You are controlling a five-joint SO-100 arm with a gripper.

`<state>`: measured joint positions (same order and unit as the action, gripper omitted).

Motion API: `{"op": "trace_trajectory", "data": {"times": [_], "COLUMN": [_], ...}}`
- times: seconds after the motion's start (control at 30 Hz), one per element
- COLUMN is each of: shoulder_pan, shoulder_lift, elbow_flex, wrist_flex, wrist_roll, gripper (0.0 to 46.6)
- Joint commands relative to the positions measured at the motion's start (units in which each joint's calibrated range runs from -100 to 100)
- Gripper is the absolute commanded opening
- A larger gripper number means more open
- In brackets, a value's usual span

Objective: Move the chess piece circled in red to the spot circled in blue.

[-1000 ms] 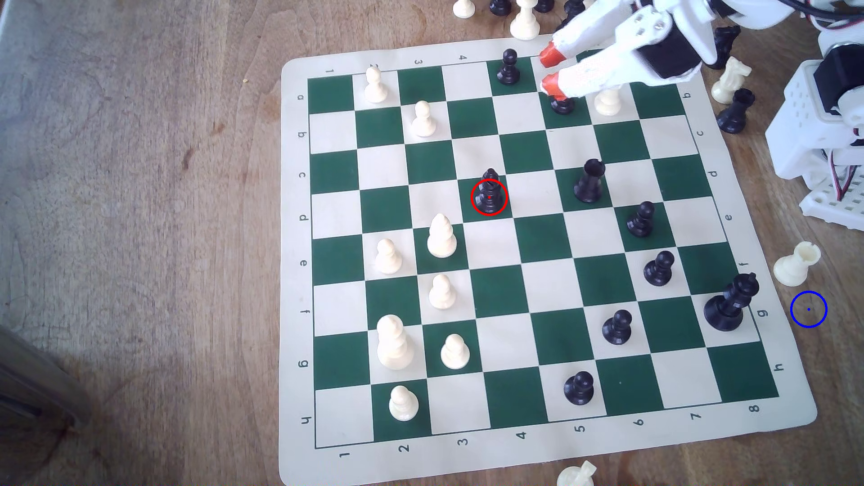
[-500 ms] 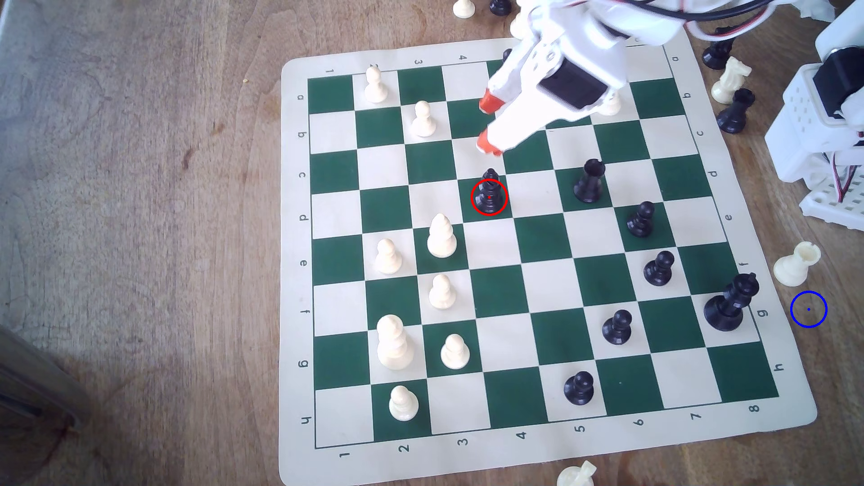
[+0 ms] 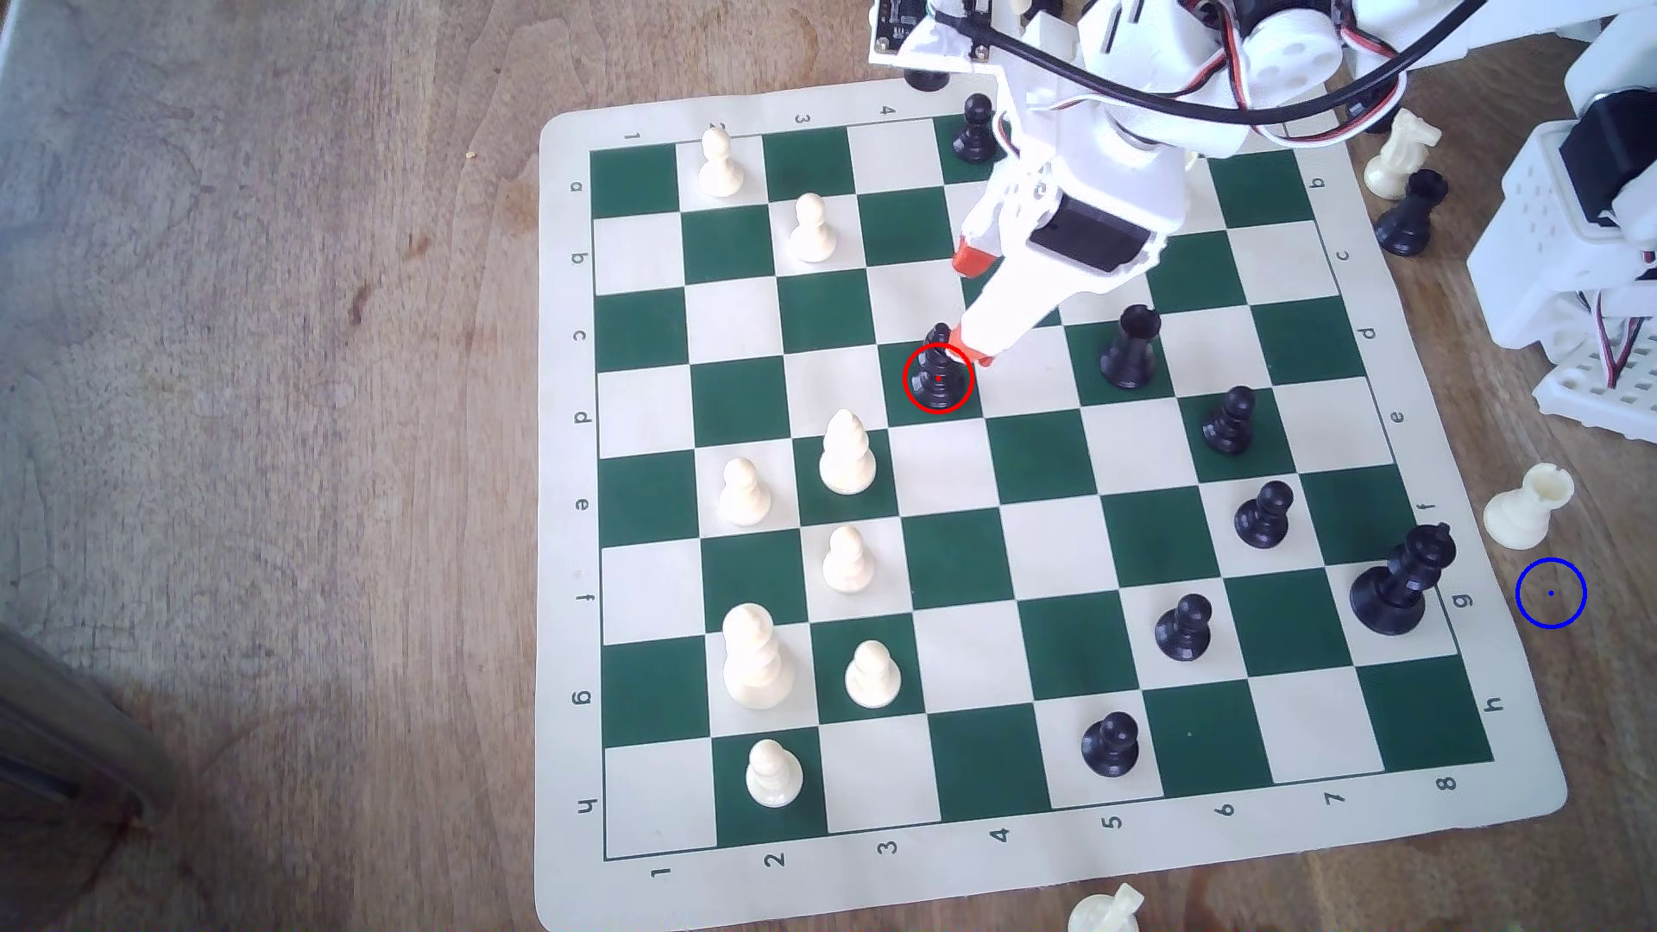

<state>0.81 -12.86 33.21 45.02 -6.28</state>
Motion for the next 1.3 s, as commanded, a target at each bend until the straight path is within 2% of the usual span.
{"op": "trace_trajectory", "data": {"times": [0.0, 0.33, 1.03, 1.27], "shoulder_pan": [0.9, -1.0, -1.3, -1.4], "shoulder_lift": [0.6, 4.1, 5.5, 6.2], "elbow_flex": [-1.1, 1.5, 3.7, 4.0], "wrist_flex": [-2.5, -7.4, -12.7, -12.7], "wrist_roll": [-0.1, -0.3, -1.6, -1.6], "gripper": [18.8, 17.0, 17.0, 15.1]}}
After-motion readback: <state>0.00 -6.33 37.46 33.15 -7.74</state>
